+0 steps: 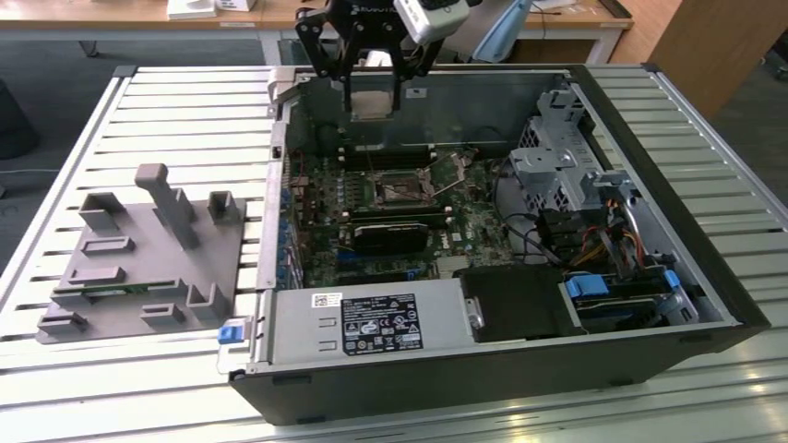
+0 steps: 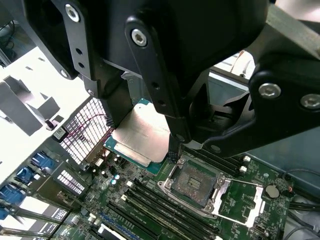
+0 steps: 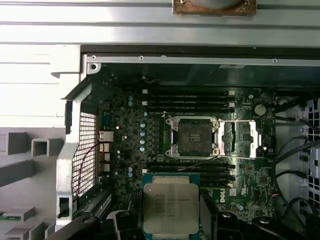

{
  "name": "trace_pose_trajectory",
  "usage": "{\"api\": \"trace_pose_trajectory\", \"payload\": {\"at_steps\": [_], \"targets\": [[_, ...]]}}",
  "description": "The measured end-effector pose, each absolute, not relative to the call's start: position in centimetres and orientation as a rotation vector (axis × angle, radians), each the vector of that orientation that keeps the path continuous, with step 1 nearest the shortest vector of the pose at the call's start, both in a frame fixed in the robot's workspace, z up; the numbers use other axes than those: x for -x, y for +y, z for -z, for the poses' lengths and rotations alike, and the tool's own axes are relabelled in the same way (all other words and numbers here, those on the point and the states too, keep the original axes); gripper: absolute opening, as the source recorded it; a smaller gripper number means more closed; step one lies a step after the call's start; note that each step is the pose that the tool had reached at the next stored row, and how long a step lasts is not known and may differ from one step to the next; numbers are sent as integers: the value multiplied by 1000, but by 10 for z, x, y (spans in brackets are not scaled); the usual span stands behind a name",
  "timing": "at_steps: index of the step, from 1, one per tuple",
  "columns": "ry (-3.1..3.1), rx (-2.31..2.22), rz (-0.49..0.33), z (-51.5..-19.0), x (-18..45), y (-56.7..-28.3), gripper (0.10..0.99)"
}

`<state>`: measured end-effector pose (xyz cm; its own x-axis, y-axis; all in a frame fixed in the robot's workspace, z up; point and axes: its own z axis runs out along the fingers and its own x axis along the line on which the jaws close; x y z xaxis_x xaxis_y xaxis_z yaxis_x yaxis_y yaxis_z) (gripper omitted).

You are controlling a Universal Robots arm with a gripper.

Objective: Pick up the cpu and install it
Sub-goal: 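Pick up the cpu and move it towards the insertion slot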

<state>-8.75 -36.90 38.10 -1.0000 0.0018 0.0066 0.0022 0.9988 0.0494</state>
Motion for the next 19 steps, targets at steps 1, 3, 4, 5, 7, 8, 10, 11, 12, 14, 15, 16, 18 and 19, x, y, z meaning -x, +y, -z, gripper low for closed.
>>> {"api": "trace_pose_trajectory", "payload": {"at_steps": [1, 3, 4, 5, 7, 8, 10, 11, 12, 14, 15, 16, 18, 19], "targets": [[-3134, 3, 77, -381, 87, -369, 541], [-3134, 3, 78, -381, 87, -368, 541], [-3134, 3, 77, -381, 87, -368, 541], [-3134, 3, 77, -381, 87, -367, 541], [-3134, 3, 78, -381, 87, -366, 541], [-3134, 3, 77, -381, 86, -366, 541], [-3134, 3, 77, -381, 85, -365, 541], [-3134, 3, 78, -381, 85, -365, 541], [-3134, 3, 77, -381, 84, -365, 541], [-3134, 3, 77, -381, 81, -364, 541], [-3134, 3, 78, -381, 80, -364, 541], [-3134, 3, 78, -381, 78, -364, 541], [-3134, 3, 77, -381, 75, -364, 541], [-3134, 3, 77, -381, 74, -364, 541]]}}
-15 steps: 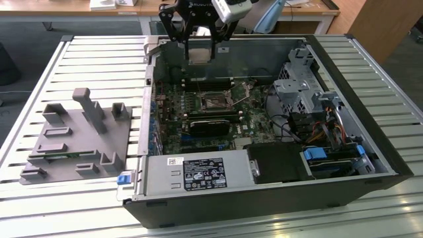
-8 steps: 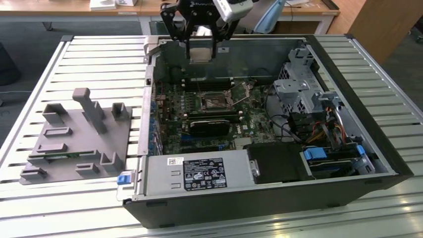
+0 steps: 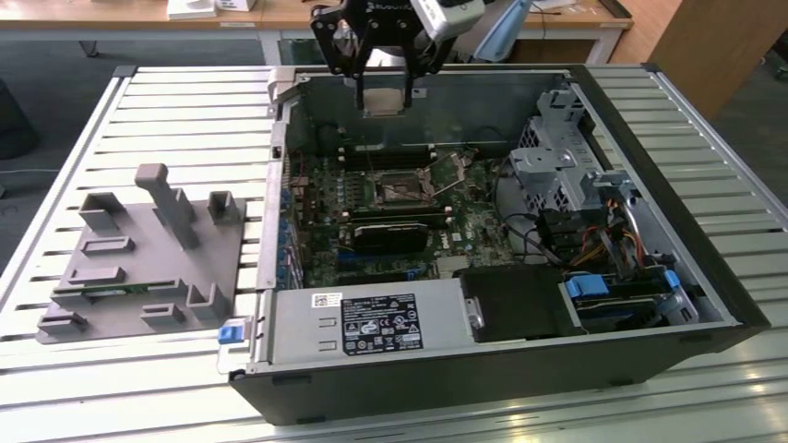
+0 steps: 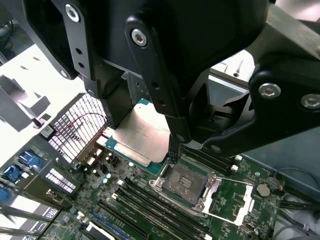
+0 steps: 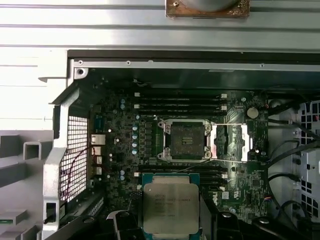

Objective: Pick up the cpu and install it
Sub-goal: 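Pick up the cpu and move it towards the insertion slot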

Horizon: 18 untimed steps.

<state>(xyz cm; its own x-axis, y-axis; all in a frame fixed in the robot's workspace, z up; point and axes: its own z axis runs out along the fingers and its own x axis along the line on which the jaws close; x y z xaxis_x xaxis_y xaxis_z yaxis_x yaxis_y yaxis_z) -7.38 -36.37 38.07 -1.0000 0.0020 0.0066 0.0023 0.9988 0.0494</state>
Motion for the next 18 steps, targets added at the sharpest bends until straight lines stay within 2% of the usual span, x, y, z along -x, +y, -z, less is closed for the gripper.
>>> {"api": "trace_pose_trajectory", "payload": {"at_steps": [18], "targets": [[-3134, 4, 77, -380, 60, -362, 541]]}}
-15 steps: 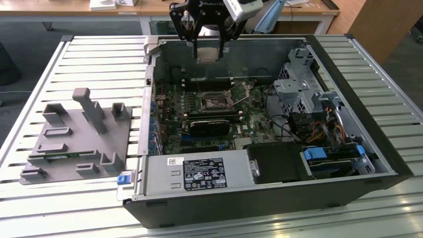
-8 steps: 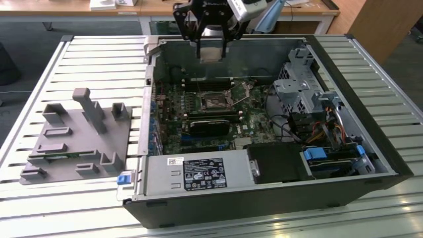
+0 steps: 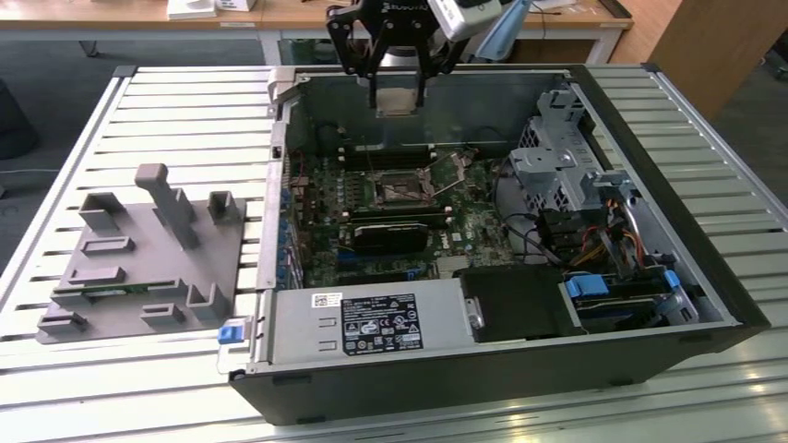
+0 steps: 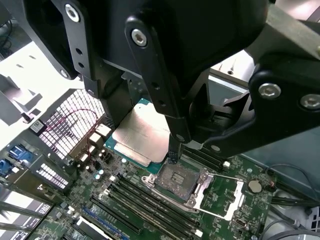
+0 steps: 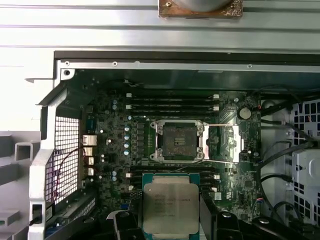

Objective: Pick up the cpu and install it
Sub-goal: 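Pick up the cpu and move it towards the insertion slot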

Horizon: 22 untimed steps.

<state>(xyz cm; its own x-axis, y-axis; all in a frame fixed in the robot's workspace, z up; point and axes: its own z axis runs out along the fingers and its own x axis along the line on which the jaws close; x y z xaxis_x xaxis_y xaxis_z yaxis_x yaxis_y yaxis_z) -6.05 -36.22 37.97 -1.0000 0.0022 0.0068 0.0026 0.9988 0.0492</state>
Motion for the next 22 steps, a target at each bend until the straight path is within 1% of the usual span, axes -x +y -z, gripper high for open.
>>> {"api": "trace_pose_trajectory", "payload": {"at_steps": [22], "targets": [[-3134, 4, 77, -379, 52, -360, 541]]}}
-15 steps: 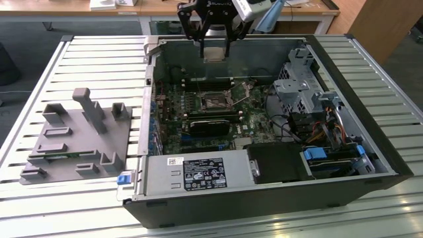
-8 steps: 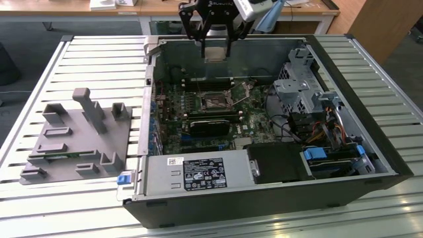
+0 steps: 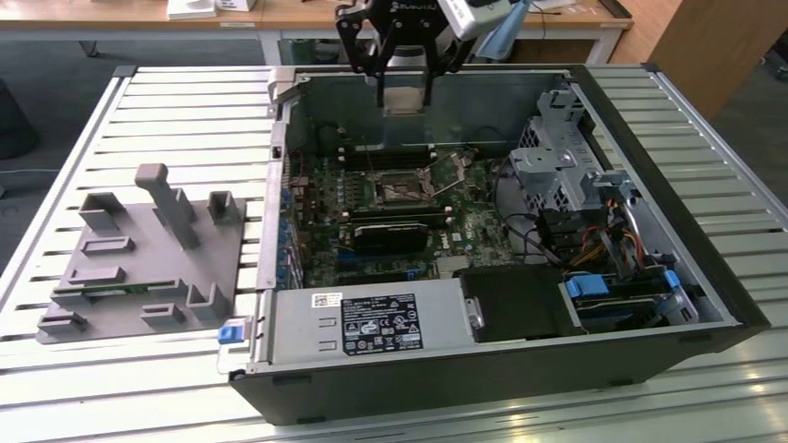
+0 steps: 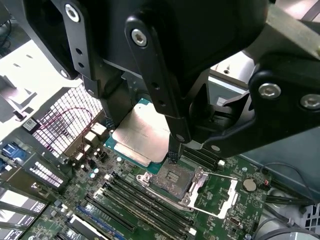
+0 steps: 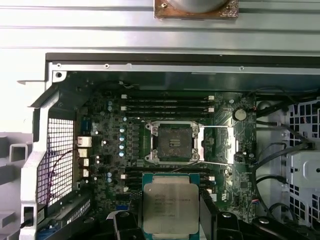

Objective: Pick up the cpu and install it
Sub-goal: 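Pick up the cpu and move it towards the insertion slot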

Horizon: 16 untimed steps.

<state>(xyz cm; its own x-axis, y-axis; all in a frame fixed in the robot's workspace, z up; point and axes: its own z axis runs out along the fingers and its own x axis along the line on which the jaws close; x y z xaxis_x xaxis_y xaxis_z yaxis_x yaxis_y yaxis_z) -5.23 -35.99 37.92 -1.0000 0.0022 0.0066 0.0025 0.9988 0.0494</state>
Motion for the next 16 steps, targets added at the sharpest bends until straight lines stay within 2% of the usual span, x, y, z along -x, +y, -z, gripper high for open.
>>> {"api": "trace_pose_trajectory", "payload": {"at_steps": [16], "targets": [[-3134, 4, 77, -379, 46, -350, 541]]}}
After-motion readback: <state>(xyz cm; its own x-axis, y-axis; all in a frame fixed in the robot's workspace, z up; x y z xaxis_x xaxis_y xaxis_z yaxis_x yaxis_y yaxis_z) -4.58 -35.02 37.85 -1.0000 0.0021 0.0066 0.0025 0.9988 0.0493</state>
